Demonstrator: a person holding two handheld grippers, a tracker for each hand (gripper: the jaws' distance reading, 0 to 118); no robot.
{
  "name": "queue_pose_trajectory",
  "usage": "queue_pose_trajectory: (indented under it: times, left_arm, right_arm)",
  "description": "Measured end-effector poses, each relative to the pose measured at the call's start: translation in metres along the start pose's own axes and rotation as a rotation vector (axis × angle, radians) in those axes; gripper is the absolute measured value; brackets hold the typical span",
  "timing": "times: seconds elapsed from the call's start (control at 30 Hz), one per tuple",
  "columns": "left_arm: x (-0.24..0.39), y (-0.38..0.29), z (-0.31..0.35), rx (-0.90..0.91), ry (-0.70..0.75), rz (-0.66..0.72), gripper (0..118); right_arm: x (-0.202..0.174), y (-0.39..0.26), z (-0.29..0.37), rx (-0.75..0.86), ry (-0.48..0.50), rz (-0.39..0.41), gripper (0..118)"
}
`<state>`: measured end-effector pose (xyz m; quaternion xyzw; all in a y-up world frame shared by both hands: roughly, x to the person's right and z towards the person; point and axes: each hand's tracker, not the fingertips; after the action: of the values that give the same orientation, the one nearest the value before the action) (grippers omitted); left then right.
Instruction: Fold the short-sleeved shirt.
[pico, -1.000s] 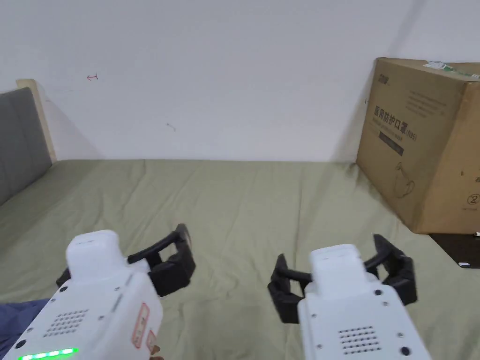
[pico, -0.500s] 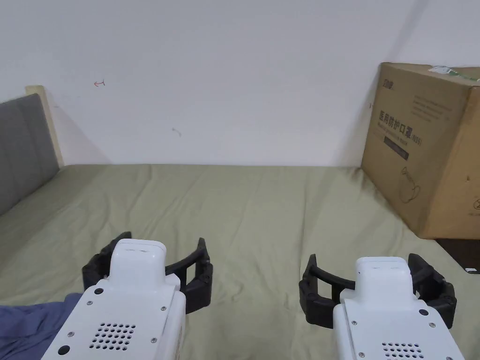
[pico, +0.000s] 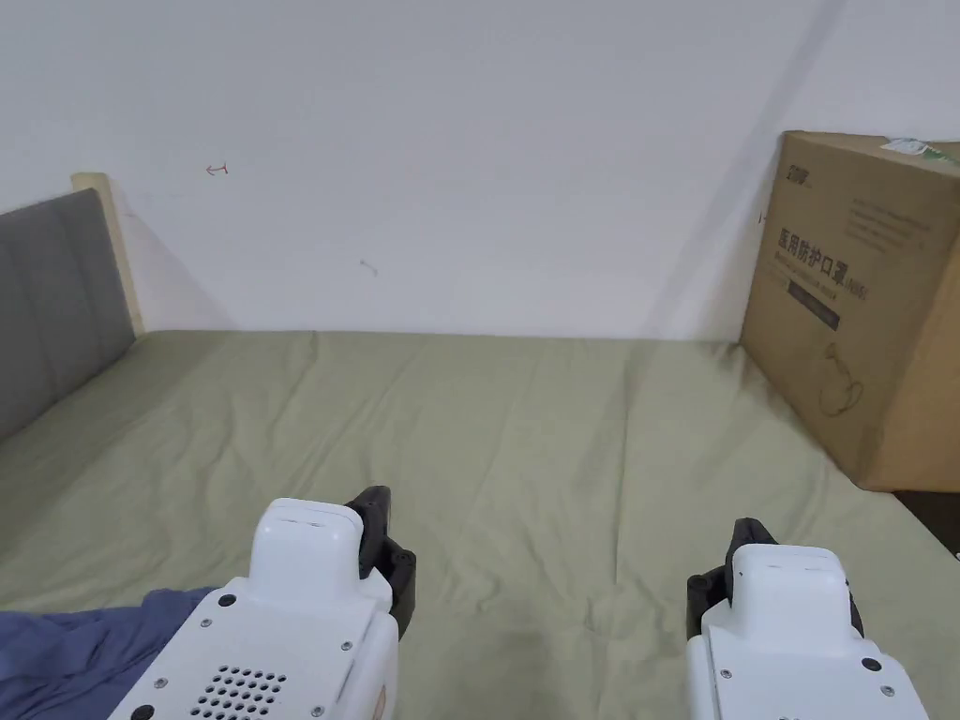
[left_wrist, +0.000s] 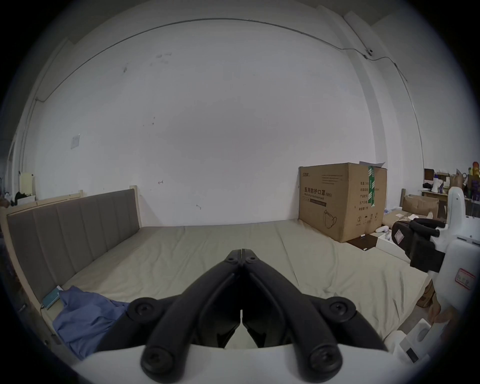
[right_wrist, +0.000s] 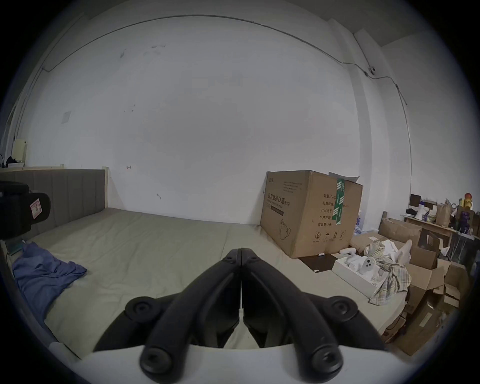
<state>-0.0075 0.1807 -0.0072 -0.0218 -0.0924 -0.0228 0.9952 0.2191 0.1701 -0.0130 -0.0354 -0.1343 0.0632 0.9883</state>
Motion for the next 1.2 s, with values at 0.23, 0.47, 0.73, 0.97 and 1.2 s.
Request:
queue_pose_trajectory:
  times: [0.23, 0.47, 0.73, 0.97, 1.2]
  left_arm:
    - [-0.015, 0.002, -0.009, -0.024, 0.042, 0.079, 0]
    - [-0.059, 0.008, 0.009, 0.001, 0.179, 0.051, 0]
    - [-0.128, 0.013, 0.068, 0.011, 0.465, 0.062, 0]
    - [-0.166, 0.008, 0.113, -0.015, 0.639, 0.061, 0]
    - [-0.184, -0.012, 0.101, -0.157, 0.684, 0.129, 0]
  right_arm:
    - [-0.011, 0.005, 0.000, 0.006, 0.045, 0.026, 0]
    - [-0.043, 0.018, -0.006, -0.003, 0.183, -0.024, 0]
    - [-0.119, 0.034, -0.001, 0.013, 0.465, -0.023, 0]
    - [-0.179, 0.039, 0.012, 0.019, 0.649, -0.004, 0]
    - [-0.200, 0.029, 0.006, -0.046, 0.712, -0.004, 0]
